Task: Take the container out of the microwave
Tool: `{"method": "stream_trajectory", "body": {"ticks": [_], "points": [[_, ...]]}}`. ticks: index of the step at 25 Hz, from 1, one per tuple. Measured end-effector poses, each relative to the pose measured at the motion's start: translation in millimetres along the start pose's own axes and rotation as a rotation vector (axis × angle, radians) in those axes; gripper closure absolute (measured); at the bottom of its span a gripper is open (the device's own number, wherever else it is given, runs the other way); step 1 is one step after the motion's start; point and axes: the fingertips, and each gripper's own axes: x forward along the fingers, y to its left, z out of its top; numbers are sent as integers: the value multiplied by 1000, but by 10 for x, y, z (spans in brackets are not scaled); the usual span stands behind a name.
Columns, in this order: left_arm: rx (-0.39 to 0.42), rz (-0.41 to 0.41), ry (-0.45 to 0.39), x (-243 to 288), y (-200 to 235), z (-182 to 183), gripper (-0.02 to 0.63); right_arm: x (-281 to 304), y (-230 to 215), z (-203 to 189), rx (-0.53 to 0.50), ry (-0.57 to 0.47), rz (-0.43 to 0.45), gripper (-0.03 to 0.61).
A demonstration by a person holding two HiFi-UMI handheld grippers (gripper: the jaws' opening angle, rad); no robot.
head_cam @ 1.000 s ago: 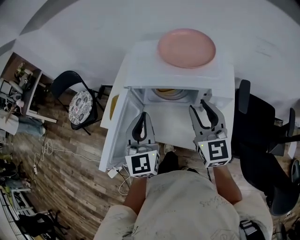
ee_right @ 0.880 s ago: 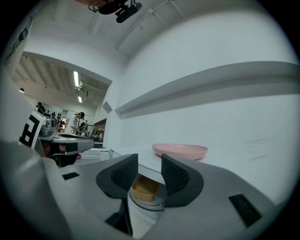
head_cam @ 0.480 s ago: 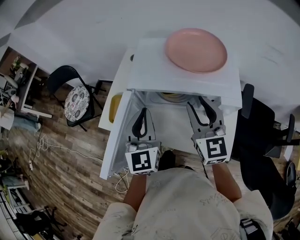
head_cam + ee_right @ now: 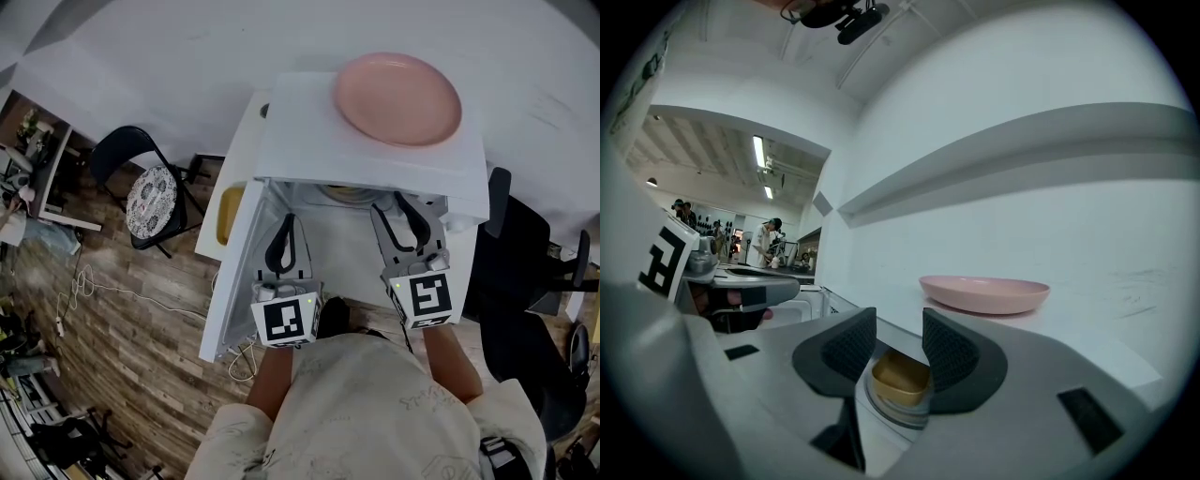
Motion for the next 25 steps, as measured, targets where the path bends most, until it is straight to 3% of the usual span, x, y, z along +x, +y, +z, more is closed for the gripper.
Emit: {"method": "stream_trajectory", "body": {"ticks": [15,25], "points": [[-10,32,55,-21,86,-271,605,176,228,-225,-32,67,82,411],[-12,44,96,-64,114,-422,604,303,414,-515,-112,163,154,411]]}}
